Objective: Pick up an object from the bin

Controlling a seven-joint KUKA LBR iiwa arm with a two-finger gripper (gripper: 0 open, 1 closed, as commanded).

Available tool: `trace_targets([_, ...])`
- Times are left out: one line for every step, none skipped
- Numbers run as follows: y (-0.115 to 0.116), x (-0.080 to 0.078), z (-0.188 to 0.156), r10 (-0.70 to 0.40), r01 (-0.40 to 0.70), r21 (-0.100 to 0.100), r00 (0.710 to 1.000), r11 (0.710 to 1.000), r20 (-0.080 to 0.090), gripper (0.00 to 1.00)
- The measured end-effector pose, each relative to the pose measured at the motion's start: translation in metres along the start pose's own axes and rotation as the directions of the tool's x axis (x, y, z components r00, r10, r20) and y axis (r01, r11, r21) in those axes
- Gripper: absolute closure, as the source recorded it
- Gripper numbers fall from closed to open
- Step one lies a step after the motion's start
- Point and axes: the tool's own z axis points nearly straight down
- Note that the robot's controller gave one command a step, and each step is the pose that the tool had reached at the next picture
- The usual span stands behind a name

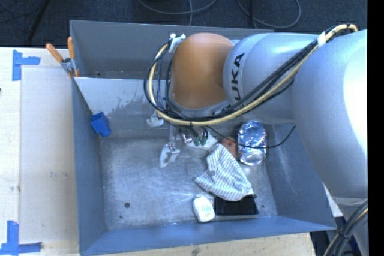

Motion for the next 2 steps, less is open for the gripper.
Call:
trace_targets([-0.03,0.019,0.003,-0.067,0.067,-0.003,0.998,0.998,-0.007,0.0])
trace_targets([-0.048,0.015,0.017,0.015,-0.015,0.0,1.0,1.0,-0.004,0.0])
